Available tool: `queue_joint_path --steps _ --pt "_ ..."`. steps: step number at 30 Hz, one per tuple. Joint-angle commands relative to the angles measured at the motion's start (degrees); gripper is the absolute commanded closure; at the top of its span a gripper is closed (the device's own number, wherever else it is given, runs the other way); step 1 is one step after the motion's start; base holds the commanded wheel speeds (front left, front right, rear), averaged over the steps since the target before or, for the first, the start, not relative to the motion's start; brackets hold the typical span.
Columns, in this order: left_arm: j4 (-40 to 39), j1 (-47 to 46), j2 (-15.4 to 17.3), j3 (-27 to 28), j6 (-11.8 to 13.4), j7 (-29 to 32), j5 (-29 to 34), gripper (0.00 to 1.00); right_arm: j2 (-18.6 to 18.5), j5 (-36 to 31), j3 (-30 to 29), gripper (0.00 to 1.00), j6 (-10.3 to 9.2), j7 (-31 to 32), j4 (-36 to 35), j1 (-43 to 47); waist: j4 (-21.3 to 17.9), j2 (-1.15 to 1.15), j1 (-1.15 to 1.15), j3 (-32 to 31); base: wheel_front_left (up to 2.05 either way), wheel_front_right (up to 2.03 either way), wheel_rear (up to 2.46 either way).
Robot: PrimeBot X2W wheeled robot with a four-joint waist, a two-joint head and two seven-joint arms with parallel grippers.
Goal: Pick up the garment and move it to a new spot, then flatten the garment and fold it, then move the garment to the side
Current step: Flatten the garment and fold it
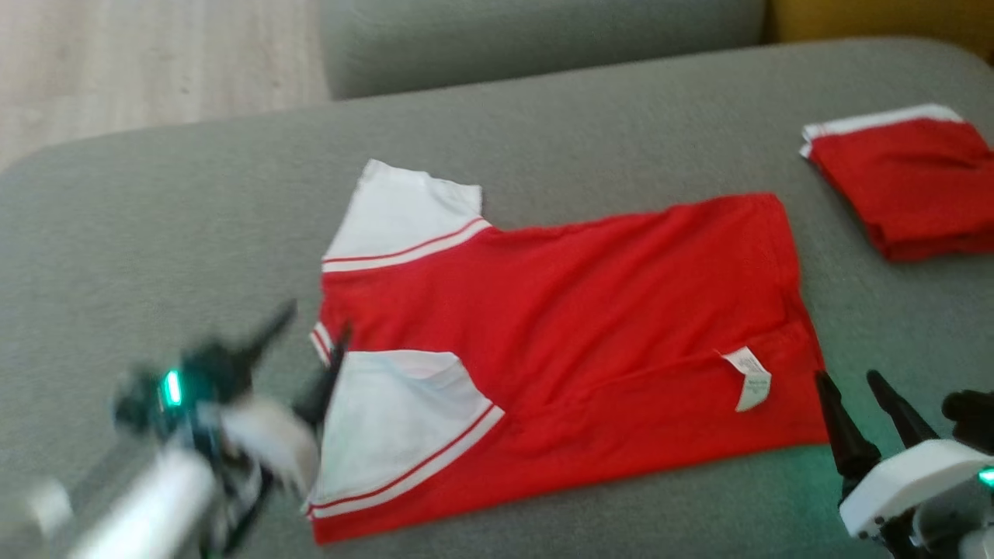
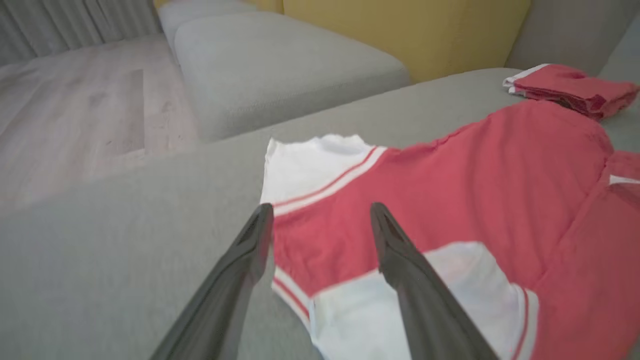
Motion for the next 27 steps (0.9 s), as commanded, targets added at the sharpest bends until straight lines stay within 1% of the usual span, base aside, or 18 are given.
queue_joint_path --steps 1,4,6,8,12,15,19,20,23,27 --pt "-2.2 -5.9 2.1 2.7 -1.2 1.7 0.1 0.00 -0.9 -0.6 0.9 0.00 0.39 -0.7 -2.6 -2.3 -2.2 0.00 -0.01 2.5 0.00 0.00 0.00" --pt "-1.0 -14.7 3.9 2.3 -5.8 9.1 -1.0 0.00 -0.5 -0.8 1.5 0.00 0.39 -0.8 -3.6 -3.4 -3.8 0.00 -0.01 4.6 0.00 0.00 0.00" --pt "0.9 -20.2 4.6 1.9 -8.5 14.5 -3.4 0.00 -0.5 -0.7 1.8 0.00 0.39 -0.7 -4.0 -4.3 -4.9 0.00 -0.01 6.2 0.00 0.00 0.00" --pt "3.3 -25.2 4.9 1.7 -10.0 20.4 -7.3 0.00 -0.4 -0.6 2.0 0.00 0.39 -0.7 -4.1 -5.4 -6.1 0.00 -0.01 7.8 0.00 0.00 0.00" --pt "8.6 -34.0 5.3 1.6 -10.7 29.5 -13.5 0.00 -0.2 -0.4 2.7 0.00 0.39 -1.5 -3.6 -7.5 -8.5 0.00 -0.01 10.8 0.00 0.00 0.00" --pt "12.8 -39.4 5.8 1.4 -10.9 33.8 -15.8 0.00 0.0 -0.2 3.1 0.00 0.39 -2.3 -3.3 -8.4 -10.1 0.00 -0.01 13.3 0.00 0.00 0.00" --pt "18.1 -44.3 6.4 0.9 -10.9 37.0 -16.3 0.00 0.4 0.2 4.2 0.00 0.39 -3.3 -2.4 -9.5 -12.3 0.00 -0.01 15.9 0.00 0.00 0.00" --pt "18.1 -44.3 6.4 0.9 -10.9 37.0 -16.3 0.00 0.4 0.2 4.2 0.00 0.39 -3.3 -2.4 -9.5 -12.3 0.00 -0.01 15.9 0.00 0.00 0.00" --pt "21.5 -46.4 7.4 0.6 -10.9 38.8 -16.4 0.00 0.7 0.5 5.0 0.00 0.39 -3.9 -1.7 -10.8 -14.1 0.00 -0.01 17.4 0.00 0.00 0.00" --pt "25.1 -47.3 9.3 -1.2 -11.0 39.7 -14.2 0.00 0.9 0.9 5.4 0.00 0.39 -4.6 -0.7 -11.6 -15.8 0.00 -0.01 18.1 0.00 0.00 0.00"
